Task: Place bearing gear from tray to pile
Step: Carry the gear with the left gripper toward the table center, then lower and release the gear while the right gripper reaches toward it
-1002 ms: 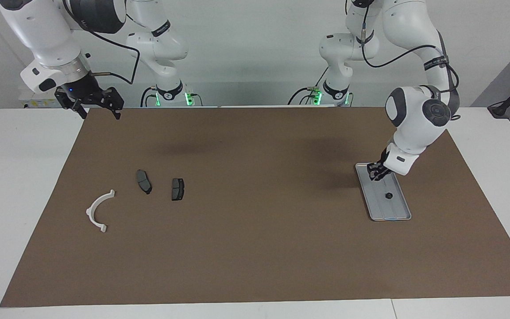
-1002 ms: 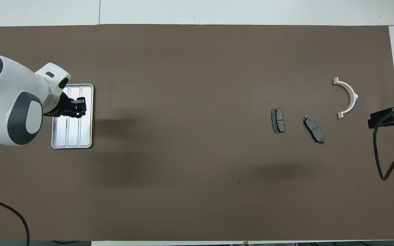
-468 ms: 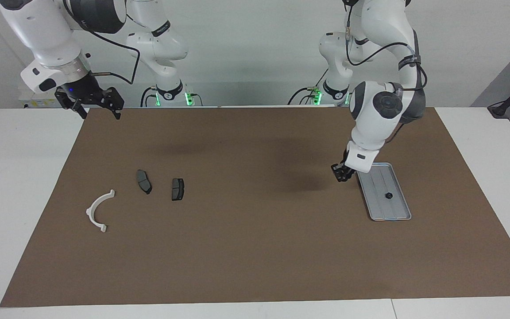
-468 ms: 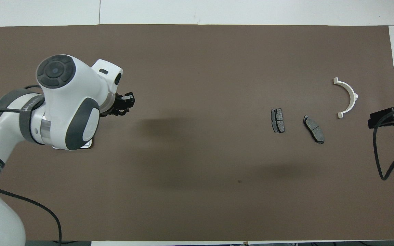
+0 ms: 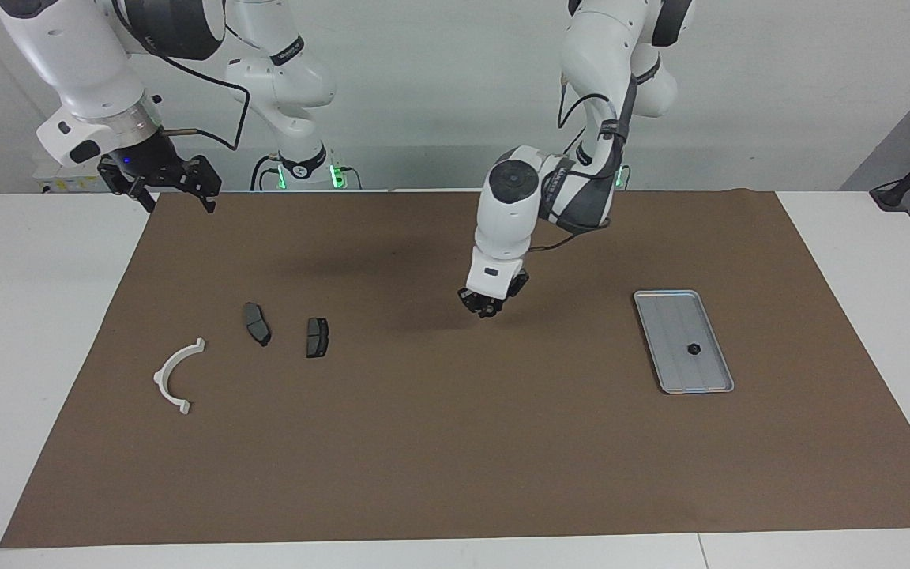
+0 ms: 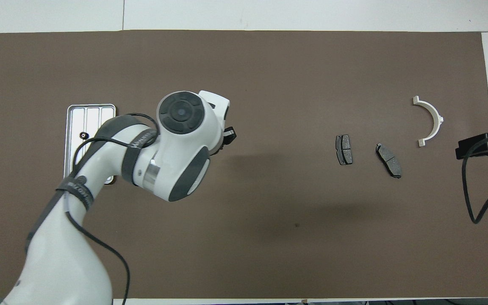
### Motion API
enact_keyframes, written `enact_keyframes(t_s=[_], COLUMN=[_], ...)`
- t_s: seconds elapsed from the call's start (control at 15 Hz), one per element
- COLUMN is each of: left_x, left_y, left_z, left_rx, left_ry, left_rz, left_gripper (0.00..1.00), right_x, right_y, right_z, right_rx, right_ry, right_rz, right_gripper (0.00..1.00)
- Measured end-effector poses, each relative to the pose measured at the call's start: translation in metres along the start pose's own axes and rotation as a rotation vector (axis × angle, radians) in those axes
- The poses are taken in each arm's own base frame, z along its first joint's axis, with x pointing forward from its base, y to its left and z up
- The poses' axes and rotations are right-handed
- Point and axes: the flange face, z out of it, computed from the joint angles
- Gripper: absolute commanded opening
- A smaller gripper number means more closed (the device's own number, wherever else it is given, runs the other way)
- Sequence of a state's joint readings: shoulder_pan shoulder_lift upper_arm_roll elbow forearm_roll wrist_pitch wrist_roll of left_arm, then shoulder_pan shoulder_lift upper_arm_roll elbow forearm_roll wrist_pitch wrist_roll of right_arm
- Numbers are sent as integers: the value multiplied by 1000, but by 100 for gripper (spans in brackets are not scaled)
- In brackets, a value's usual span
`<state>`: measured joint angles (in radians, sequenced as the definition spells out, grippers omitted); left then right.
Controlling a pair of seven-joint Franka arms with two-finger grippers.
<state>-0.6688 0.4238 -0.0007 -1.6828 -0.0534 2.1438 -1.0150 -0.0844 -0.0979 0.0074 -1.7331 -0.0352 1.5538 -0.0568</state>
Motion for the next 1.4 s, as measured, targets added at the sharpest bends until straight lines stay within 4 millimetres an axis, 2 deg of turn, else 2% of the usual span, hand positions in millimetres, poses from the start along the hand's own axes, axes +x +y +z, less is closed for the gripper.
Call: enact_keyframes(t_s=[0.2,0.4,0.6,1.34,1.4], left_x=[-4,-12,-29,-32,-32], left_y=[19,21,23,17,16], left_z=[14,29,48,58,60], left_rx=[-53,-31,1,23,26], left_ry=[-3,-16,-33,-41,-43], left_rz=[-10,-1,-8,-53,-55], left_gripper=[15,15,16,24,28], right_x=[2,4,6,10,10], right_y=[5,7,7,6,6], right_z=[3,7,8,21,21], right_rx=[0,0,-1,-2,-2], right_ry=[13,16,28,40,40], right_rz=[-4,-2,-2,-3,-3], right_gripper=[100,100,100,100,100])
